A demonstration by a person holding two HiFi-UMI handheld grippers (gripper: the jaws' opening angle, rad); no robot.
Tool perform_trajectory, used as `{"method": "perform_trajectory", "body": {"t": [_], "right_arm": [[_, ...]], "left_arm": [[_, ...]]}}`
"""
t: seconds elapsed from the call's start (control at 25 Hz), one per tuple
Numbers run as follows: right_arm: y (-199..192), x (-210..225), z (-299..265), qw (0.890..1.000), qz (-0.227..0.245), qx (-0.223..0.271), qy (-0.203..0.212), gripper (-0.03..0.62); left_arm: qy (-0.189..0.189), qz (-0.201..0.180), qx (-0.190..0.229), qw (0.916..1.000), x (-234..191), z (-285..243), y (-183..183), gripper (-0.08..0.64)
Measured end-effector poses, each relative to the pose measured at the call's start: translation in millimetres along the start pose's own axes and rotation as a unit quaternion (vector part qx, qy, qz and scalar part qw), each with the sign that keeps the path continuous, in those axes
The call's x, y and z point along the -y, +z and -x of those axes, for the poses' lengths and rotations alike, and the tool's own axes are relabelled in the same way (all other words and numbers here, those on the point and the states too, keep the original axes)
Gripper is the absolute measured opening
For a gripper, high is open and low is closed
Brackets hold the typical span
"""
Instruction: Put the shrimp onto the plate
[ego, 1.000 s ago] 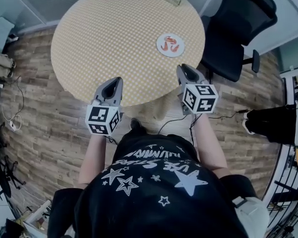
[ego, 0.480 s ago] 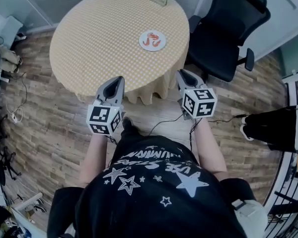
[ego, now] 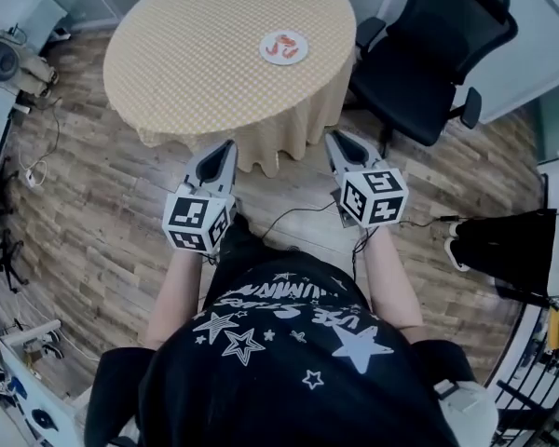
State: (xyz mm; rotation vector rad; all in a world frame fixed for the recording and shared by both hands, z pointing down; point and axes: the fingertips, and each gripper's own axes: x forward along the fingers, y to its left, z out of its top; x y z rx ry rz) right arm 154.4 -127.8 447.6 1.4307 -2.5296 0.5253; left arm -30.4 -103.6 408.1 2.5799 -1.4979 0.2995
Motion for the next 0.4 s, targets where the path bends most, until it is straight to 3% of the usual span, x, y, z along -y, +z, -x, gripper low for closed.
{"method": "perform_trajectory", "body": {"t": [0.4], "right_arm": [[-20.3, -25.9, 44.0, 0.999, 0.01, 0.002, 0.034, 0.055]], "left_arm": [[0.014, -0.004, 0.021, 0.9997, 47.2, 41.8, 2.9, 0.009]]}}
